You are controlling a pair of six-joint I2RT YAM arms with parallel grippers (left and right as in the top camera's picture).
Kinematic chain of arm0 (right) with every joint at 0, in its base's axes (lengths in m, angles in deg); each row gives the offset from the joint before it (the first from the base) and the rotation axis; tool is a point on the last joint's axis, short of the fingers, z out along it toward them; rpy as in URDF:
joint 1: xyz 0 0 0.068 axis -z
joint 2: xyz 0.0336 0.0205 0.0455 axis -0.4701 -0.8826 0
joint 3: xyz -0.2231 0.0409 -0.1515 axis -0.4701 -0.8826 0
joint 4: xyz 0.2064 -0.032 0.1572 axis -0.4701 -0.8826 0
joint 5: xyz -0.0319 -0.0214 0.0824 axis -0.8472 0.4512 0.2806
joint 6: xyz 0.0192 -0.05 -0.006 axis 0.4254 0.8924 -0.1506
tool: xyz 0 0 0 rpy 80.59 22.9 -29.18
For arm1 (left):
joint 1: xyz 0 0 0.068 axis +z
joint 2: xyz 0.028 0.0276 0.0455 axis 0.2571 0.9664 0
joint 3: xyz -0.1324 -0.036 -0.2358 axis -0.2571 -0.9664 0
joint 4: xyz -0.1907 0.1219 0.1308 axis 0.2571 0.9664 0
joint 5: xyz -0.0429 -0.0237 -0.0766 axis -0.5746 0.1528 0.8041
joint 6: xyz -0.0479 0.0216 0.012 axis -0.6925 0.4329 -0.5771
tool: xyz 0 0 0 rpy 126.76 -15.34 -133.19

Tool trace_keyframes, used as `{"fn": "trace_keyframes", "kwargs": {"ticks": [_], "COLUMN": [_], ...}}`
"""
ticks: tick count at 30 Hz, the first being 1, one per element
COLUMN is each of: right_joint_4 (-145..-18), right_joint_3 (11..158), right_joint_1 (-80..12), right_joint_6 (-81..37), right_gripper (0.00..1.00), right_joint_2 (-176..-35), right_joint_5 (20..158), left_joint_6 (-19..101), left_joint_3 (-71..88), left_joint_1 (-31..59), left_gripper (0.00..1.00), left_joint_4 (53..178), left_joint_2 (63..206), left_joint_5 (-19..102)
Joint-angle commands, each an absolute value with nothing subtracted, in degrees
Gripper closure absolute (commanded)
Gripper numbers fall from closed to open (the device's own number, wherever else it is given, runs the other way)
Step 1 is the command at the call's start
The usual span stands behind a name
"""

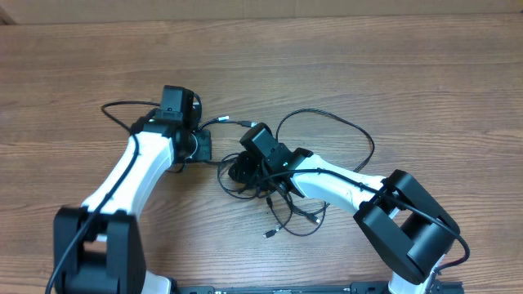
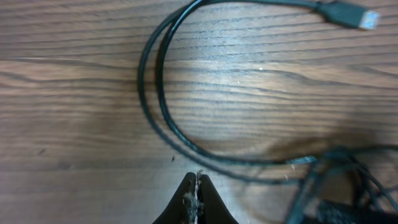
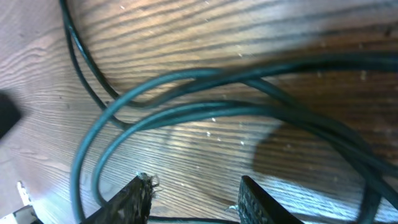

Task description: Untangle cables

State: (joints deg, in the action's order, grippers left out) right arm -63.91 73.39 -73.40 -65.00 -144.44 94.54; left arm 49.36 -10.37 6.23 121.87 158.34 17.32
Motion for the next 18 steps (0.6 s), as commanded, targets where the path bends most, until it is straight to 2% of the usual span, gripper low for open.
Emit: {"fn": "trace_keyframes", "kwargs": {"ticks": [1, 8, 18], "right_joint_4": [-62.2, -59.8, -60.1], "right_joint_3": [73.2, 73.2, 73.2], "right_joint_1": [-73.3, -73.3, -73.4], "right_joint_6": [-65.2, -65.2, -65.2], "right_gripper": [0.56, 0.56, 0.56], "right_joint_2": [-145.7, -145.9, -146.1], "right_joint_5": [94.8, 95.8, 93.4], "left_joint_6": [49.4, 51.4, 56.0], "left_joint_3": [-10.6, -10.6, -10.6], "left_joint_1": [5.8, 5.8, 5.7], "left_gripper": [0.96, 0.95, 0.96], "left_joint_4": [119.8, 116.2, 118.1], "left_joint_2": [162.8, 169.1, 172.6], "left_joint_5": [19.6, 25.2, 30.9]}}
